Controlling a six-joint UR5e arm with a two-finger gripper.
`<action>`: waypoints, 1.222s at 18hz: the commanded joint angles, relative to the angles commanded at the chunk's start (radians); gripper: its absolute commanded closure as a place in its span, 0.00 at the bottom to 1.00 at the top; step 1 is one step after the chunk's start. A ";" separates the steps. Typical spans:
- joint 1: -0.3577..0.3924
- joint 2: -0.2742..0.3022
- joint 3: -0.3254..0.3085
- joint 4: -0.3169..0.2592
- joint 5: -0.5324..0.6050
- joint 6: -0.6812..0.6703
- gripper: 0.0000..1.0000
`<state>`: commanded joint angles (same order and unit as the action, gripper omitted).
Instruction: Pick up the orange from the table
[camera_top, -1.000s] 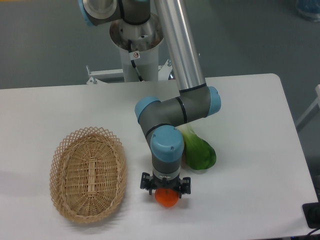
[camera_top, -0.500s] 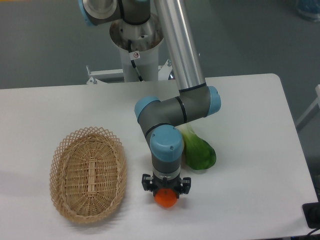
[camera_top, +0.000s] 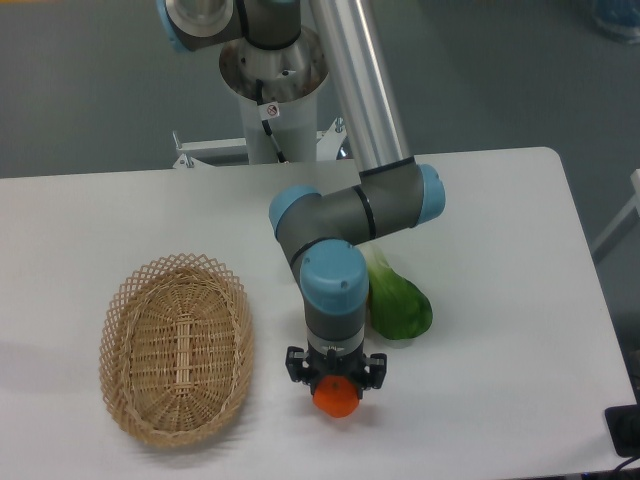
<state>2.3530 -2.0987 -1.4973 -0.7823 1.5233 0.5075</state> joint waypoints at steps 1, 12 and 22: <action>0.012 0.028 0.003 -0.002 0.001 0.061 0.30; 0.117 0.184 0.043 -0.156 -0.043 0.402 0.36; 0.124 0.201 0.032 -0.173 -0.041 0.430 0.33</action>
<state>2.4774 -1.8975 -1.4650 -0.9557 1.4818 0.9373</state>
